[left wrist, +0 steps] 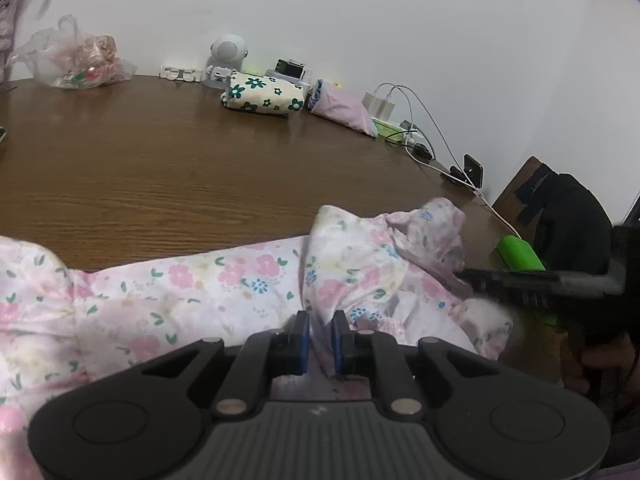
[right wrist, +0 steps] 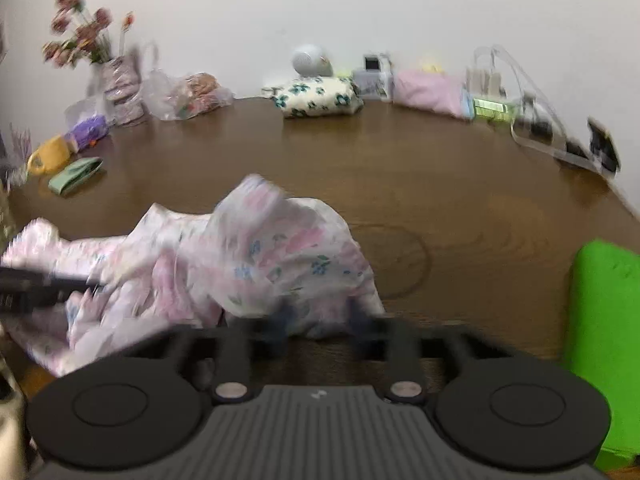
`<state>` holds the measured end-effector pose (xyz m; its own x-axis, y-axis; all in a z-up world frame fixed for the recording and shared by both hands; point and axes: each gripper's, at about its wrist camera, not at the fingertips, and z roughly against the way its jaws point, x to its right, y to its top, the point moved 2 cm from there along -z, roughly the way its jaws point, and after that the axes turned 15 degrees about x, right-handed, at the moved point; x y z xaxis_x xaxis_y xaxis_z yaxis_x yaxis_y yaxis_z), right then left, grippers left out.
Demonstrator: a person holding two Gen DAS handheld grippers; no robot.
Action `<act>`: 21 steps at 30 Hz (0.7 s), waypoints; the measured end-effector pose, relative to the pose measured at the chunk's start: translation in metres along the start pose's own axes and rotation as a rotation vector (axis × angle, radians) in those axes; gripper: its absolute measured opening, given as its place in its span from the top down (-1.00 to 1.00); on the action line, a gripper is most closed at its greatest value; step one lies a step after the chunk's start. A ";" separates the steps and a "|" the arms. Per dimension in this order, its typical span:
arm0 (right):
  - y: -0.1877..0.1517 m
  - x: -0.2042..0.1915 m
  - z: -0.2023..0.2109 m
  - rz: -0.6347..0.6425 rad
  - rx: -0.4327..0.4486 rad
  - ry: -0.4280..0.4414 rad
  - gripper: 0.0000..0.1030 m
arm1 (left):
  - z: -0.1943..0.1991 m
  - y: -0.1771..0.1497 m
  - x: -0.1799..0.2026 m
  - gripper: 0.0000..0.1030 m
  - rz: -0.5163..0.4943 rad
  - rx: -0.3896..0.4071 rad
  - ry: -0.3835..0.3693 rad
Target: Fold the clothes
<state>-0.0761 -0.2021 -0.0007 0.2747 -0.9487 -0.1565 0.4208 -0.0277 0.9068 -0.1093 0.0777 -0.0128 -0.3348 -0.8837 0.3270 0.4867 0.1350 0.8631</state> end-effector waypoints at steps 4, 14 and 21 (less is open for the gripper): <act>0.036 -0.017 0.007 -0.002 0.171 0.117 0.86 | 0.005 -0.004 0.001 0.77 0.000 0.020 0.005; 0.021 -0.124 -0.015 0.063 0.045 0.575 0.86 | 0.081 -0.002 -0.026 -0.02 0.046 0.220 -0.051; -0.017 -0.149 -0.009 0.121 -0.078 0.622 0.82 | 0.078 0.017 -0.016 -0.30 -0.016 0.238 -0.041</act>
